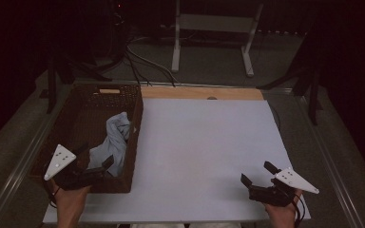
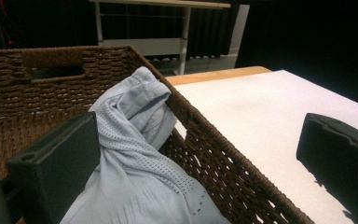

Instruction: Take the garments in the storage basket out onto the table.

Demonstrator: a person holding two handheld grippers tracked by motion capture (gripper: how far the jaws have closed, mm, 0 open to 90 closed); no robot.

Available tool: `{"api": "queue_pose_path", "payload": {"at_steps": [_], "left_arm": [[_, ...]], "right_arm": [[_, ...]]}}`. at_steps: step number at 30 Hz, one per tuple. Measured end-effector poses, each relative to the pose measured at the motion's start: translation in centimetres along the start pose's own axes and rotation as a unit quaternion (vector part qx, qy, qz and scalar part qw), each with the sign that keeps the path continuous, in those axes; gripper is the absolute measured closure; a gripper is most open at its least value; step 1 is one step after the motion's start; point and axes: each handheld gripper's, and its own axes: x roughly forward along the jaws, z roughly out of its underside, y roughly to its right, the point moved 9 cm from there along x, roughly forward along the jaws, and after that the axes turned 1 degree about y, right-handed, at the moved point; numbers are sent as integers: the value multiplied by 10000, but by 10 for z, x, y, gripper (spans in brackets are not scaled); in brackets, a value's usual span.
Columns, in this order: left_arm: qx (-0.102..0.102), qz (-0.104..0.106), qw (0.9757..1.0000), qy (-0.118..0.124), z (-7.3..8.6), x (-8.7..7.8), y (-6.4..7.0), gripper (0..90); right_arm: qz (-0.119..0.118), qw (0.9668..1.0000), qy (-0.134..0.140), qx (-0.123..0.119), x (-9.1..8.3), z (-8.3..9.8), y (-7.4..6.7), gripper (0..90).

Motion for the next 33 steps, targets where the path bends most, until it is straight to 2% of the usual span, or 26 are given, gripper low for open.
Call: {"api": "queue_pose_path", "payload": {"at_steps": [7, 18, 25, 33], "left_arm": [[0, 2, 10000, 0, -6, 1, -3, 11], [85, -116, 9999, 6, -16, 5, -8, 11], [181, -156, 9997, -57, -23, 6, -13, 11], [197, -168, 9996, -151, -28, 8, -21, 11]], "right_arm": [[-36, 10000, 41, 18, -1, -1, -2, 0], [-64, 10000, 32, 2, 0, -1, -3, 0], [-71, 10000, 35, -4, 0, -1, -4, 0], [-81, 10000, 32, 13, 0, -1, -4, 0]]}}
